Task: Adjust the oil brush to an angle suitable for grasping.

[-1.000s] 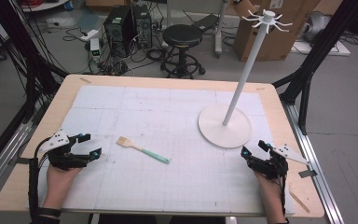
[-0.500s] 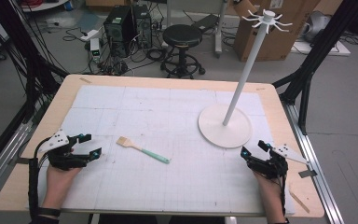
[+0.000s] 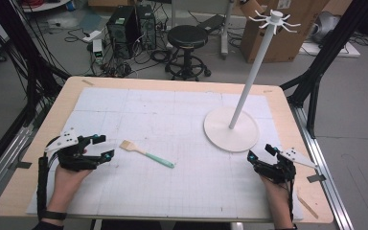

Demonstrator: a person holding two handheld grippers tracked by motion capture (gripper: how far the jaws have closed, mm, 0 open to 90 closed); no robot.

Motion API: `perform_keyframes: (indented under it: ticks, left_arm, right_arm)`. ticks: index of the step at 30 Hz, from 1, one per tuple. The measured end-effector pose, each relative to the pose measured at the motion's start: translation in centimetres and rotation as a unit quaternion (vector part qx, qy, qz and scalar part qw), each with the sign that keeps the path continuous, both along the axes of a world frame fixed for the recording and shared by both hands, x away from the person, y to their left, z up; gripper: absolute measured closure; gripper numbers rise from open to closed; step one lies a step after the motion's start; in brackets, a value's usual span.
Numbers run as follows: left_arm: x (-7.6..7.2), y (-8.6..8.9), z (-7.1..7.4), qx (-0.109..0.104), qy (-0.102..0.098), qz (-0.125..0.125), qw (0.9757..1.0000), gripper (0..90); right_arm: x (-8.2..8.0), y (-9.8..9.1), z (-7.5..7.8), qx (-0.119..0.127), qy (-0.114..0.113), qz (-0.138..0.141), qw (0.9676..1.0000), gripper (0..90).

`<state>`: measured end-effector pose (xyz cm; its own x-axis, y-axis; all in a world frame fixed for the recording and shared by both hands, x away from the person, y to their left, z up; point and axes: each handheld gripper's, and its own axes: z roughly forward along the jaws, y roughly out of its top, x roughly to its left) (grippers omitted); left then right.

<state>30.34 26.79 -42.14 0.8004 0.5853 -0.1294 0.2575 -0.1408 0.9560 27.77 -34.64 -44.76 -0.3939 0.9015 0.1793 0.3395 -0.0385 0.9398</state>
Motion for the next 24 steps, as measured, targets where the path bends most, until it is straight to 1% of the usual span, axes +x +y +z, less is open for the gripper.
perform_keyframes:
  ticks: [1,2,3,5,6,9,10,11,12,13,14,15,17,18,20,21,22,23,24]
  left_arm:
    - [0.0,-0.5,0.0,-0.002,0.001,-0.009,1.0000,34.8]
    - [0.1,-1.0,0.1,0.000,0.001,-0.018,0.9998,34.8]
    - [0.1,-1.5,0.1,0.005,0.002,-0.026,0.9996,42.4]
    - [0.0,-2.6,0.1,0.015,0.003,-0.045,0.9989,48.6]
    - [0.0,-3.2,0.1,0.017,0.004,-0.054,0.9984,50.9]
    - [0.1,-4.9,0.0,0.017,0.007,-0.079,0.9967,58.4]
    - [0.1,-5.4,-0.1,0.016,0.007,-0.086,0.9961,58.4]
    - [0.1,-5.9,-0.2,0.014,0.010,-0.093,0.9955,63.9]
    - [0.2,-6.4,-0.3,0.015,0.010,-0.101,0.9948,63.9]
    - [0.2,-6.9,-0.5,0.017,0.011,-0.109,0.9938,67.0]
    - [0.2,-7.4,-0.6,0.020,0.011,-0.117,0.9929,72.6]
    - [0.2,-7.9,-0.7,0.027,0.010,-0.123,0.9920,74.9]
    - [0.0,-9.0,-1.0,0.043,0.007,-0.128,0.9909,79.9]
    - [-0.1,-9.5,-1.1,0.046,0.007,-0.128,0.9907,79.9]
    - [-0.2,-10.4,-1.3,0.048,0.008,-0.133,0.9899,85.4]
    - [-0.2,-10.9,-1.4,0.049,0.011,-0.132,0.9900,85.4]
    - [-0.1,-11.3,-1.5,0.052,0.015,-0.134,0.9894,88.0]
    - [-0.1,-12.1,-1.8,0.062,0.021,-0.141,0.9878,88.8]
    - [-0.1,-12.1,-1.8,0.062,0.021,-0.141,0.9878,89.2]
  right_arm:
    - [0.0,0.0,0.0,0.001,0.001,0.000,1.0000,16.3]
    - [0.0,0.0,0.0,0.001,0.001,0.000,1.0000,16.3]
    - [0.0,0.0,0.0,-0.002,0.001,0.000,1.0000,16.4]
    - [0.0,0.1,0.0,-0.003,0.001,0.000,1.0000,16.4]
    - [0.1,0.0,0.0,-0.003,0.000,0.000,1.0000,16.4]
    - [0.1,0.1,0.0,-0.003,0.001,-0.001,1.0000,16.4]
    - [0.1,0.1,0.0,-0.003,0.000,-0.001,1.0000,16.4]
    - [0.1,0.1,0.0,-0.003,0.001,-0.001,1.0000,16.4]
    - [0.1,0.1,0.0,-0.003,0.001,-0.001,1.0000,16.4]
    - [0.1,0.0,0.0,-0.004,0.000,0.000,1.0000,16.5]
    - [0.0,0.1,0.0,-0.002,0.002,-0.001,1.0000,16.5]
    - [0.1,0.0,0.0,-0.003,0.000,0.000,1.0000,16.5]
    - [0.1,0.1,0.0,-0.003,0.002,0.000,1.0000,16.5]
    - [0.1,0.1,0.0,-0.003,0.002,0.000,1.0000,16.5]
    - [0.1,0.1,0.0,-0.003,0.001,0.000,1.0000,16.5]
    - [0.1,0.1,0.0,-0.003,0.001,0.000,1.0000,16.5]
    - [0.1,0.1,0.0,-0.003,0.001,0.000,1.0000,16.5]
    - [0.0,0.1,0.0,-0.003,0.002,-0.001,1.0000,16.5]
    - [0.0,0.1,0.0,-0.003,0.002,-0.001,1.0000,16.5]
